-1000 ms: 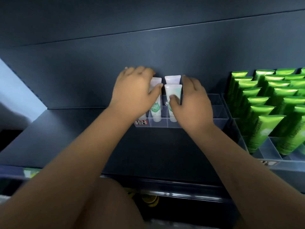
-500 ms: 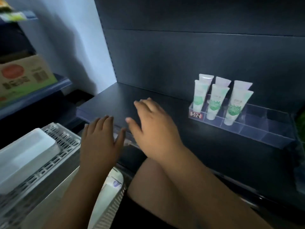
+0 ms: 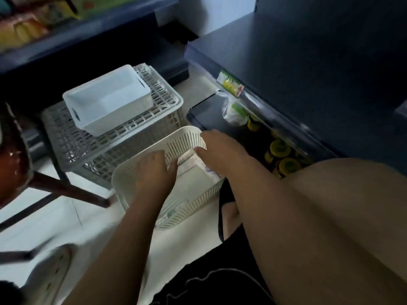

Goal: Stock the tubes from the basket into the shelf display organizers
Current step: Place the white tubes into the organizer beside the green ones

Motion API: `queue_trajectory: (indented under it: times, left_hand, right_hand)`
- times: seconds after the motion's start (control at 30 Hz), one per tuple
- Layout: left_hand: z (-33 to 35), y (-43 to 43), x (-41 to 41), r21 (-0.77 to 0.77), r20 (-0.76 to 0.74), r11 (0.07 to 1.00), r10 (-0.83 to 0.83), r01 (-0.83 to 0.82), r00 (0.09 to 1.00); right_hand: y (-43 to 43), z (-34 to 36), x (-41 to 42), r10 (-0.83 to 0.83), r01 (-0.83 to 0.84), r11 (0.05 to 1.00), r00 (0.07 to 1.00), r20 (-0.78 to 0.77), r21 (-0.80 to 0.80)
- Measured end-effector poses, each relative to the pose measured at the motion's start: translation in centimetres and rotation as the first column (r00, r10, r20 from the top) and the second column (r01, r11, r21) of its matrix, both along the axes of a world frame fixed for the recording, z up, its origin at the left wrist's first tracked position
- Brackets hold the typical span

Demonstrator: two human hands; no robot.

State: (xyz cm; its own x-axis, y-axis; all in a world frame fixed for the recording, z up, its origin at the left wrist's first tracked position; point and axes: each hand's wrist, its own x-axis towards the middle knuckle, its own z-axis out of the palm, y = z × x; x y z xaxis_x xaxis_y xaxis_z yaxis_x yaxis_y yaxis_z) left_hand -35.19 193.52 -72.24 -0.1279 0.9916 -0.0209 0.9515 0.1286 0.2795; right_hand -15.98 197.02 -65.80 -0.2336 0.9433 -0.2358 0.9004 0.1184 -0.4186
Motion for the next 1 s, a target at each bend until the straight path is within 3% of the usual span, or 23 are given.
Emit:
queue_trajectory:
  times: [0.23,0.43,0.53,0.63,0.83,1.0]
  left_hand:
    - [-8.3,0.9,-1.9,-0.198,0.048,0.977,0.093,-0.082,0.994]
    - [-13.7,3.5,-2.8,-0.358,0.082,0.926,0.156,-0.117,0.984]
    - [-15.8,5.3,-2.8,-0.416,0.107,0.903,0.162,-0.104,0.981]
    - [-17.8,7.0,-2.6,-0.45,0.148,0.889,0.166,-0.083,0.975]
    - [-21.9,8.2,-2.2,-0.443,0.172,0.892,0.182,-0.089,0.968]
    - [-24.2,8.5,-2.4,-0.468,0.125,0.875,0.201,-0.121,0.972]
  right_hand:
    - [2.8,-7.3,-1.9,-0.083,0.064,0.97,0.994,-0.074,-0.233]
    - [4.5,-14.1,-2.8,-0.229,0.217,0.904,0.973,0.011,-0.369]
    - [5.5,-16.8,-3.1,-0.326,0.34,0.832,0.939,0.108,-0.438]
    - [6.3,-19.6,-3.8,-0.404,0.395,0.77,0.91,0.096,-0.501]
    - [6.1,-25.2,-4.6,-0.44,0.445,0.725,0.887,0.144,-0.526]
    - [6.6,-27.7,-6.5,-0.586,0.596,0.697,0.794,0.161,-0.398]
